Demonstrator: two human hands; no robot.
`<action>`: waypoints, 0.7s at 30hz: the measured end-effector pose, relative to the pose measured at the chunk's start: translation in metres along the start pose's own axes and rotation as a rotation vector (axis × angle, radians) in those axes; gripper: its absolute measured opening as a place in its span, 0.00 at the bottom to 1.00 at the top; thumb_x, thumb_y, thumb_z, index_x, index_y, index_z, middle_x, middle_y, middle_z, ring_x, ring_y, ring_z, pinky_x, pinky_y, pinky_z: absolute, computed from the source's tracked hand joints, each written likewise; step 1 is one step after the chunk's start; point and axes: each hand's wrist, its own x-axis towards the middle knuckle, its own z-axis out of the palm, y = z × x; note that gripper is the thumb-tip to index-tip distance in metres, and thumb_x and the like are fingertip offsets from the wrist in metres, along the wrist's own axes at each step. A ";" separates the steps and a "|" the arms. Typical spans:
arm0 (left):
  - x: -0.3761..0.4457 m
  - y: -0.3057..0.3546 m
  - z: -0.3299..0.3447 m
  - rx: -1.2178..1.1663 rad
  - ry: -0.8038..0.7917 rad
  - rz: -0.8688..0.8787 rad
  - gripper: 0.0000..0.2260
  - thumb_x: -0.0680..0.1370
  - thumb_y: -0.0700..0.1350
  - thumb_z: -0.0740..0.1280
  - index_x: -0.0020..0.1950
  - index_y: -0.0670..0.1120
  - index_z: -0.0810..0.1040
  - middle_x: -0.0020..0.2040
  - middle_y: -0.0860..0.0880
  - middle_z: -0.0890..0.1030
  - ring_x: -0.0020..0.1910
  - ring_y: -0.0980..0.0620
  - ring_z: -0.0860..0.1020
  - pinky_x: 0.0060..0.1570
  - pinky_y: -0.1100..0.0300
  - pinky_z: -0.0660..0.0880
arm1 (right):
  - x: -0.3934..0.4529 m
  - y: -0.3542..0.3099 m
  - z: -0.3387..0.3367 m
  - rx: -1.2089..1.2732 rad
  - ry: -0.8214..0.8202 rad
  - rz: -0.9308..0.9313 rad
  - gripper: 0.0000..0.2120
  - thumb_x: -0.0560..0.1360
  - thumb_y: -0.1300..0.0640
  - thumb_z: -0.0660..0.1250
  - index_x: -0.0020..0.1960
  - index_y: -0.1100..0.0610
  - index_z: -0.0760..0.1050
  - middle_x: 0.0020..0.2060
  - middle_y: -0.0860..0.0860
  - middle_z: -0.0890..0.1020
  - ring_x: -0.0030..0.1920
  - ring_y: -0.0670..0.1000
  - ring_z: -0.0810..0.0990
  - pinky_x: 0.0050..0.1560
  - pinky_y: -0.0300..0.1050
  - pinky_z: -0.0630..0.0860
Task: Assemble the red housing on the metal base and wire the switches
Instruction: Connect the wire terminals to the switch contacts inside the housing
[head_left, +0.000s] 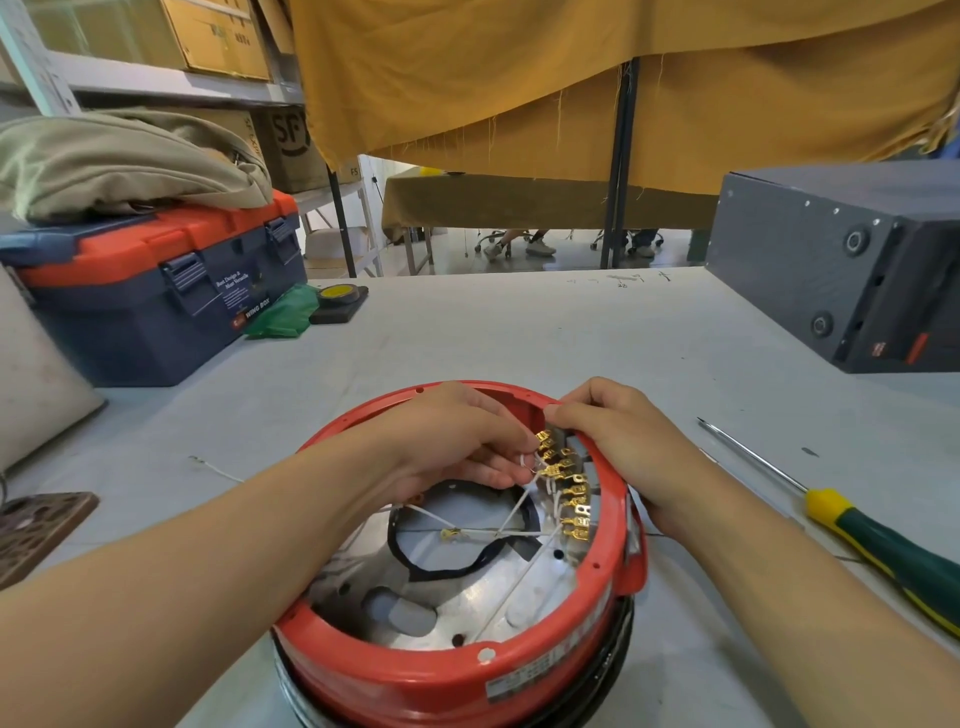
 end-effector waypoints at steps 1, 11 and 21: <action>0.000 0.000 0.000 -0.002 0.001 0.001 0.06 0.74 0.35 0.68 0.37 0.39 0.81 0.31 0.44 0.82 0.29 0.54 0.81 0.28 0.68 0.75 | 0.000 0.000 0.000 0.000 0.000 -0.004 0.05 0.72 0.54 0.68 0.40 0.54 0.76 0.38 0.51 0.80 0.37 0.49 0.78 0.38 0.42 0.72; 0.000 -0.001 0.006 0.014 0.026 0.066 0.05 0.74 0.34 0.67 0.39 0.38 0.79 0.30 0.45 0.80 0.27 0.56 0.79 0.26 0.69 0.73 | -0.001 0.000 0.000 -0.039 0.008 -0.037 0.06 0.73 0.54 0.68 0.38 0.54 0.75 0.35 0.50 0.79 0.36 0.49 0.77 0.39 0.45 0.74; -0.003 -0.002 -0.001 0.072 0.000 0.151 0.07 0.76 0.33 0.64 0.41 0.40 0.81 0.35 0.43 0.83 0.33 0.53 0.82 0.30 0.68 0.74 | -0.003 -0.004 -0.005 -0.190 0.066 -0.161 0.06 0.72 0.53 0.70 0.40 0.55 0.80 0.37 0.49 0.82 0.41 0.49 0.80 0.43 0.44 0.76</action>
